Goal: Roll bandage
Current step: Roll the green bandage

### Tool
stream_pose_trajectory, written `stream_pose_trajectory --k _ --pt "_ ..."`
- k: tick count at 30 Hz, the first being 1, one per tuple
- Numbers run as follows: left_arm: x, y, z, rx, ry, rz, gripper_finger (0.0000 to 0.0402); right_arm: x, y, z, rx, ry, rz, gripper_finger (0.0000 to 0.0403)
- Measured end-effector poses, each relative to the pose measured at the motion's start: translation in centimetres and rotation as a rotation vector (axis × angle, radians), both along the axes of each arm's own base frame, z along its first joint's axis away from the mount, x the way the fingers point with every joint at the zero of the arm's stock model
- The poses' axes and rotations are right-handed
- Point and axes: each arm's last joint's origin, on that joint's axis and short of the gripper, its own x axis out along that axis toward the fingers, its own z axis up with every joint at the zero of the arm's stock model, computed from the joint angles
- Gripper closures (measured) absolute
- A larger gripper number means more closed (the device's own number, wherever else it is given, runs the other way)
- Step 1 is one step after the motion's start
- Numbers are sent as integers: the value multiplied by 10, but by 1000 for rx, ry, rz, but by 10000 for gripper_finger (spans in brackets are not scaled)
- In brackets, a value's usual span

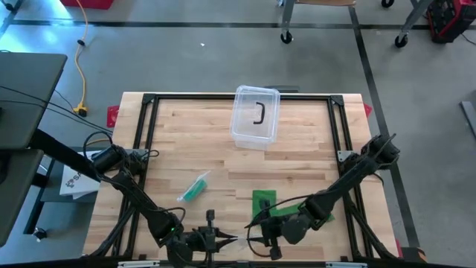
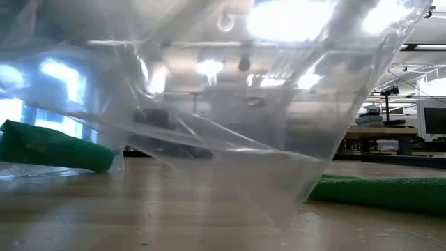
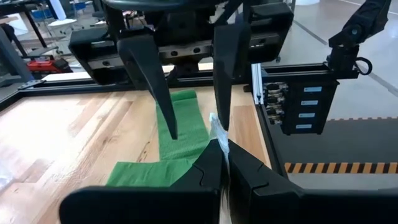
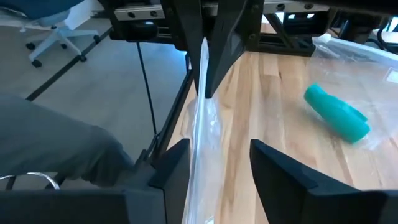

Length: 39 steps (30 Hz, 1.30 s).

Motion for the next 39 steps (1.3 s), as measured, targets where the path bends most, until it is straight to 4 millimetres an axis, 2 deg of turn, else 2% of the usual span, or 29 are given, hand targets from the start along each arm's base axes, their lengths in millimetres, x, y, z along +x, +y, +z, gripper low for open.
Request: stream_pose_trajectory --k 6,10,13,16,19,23,26,29,33,37,39 --pt "1 1 0 1 1 3 401 2 -1 -3 -11 10 -3 248" --pt "0 3 -3 50 19 46 401 -5 -2 9 -19 -20 0 248" --pt "-4 11 -1 134 64 90 401 -15 -5 19 -60 -27 -95 248" --pt "-8 28 7 203 133 131 401 -30 -10 29 -97 -32 -235 248" --pt "-10 56 19 307 215 191 401 -43 -11 37 -115 -56 -335 248" --pt "-6 91 41 457 280 223 401 -53 -6 41 -129 -69 -340 248" --pt "2 99 43 569 321 159 401 -57 -3 39 -131 -60 -334 248" --pt "11 96 24 566 377 113 401 -63 -2 34 -117 -24 -353 248" --pt "19 91 -21 465 470 167 392 -69 -2 28 -75 27 -393 248" --pt "21 90 -54 400 540 239 358 -77 -1 23 -50 66 -415 248" --pt "20 92 -62 337 563 278 334 -80 0 22 -35 83 -426 248"
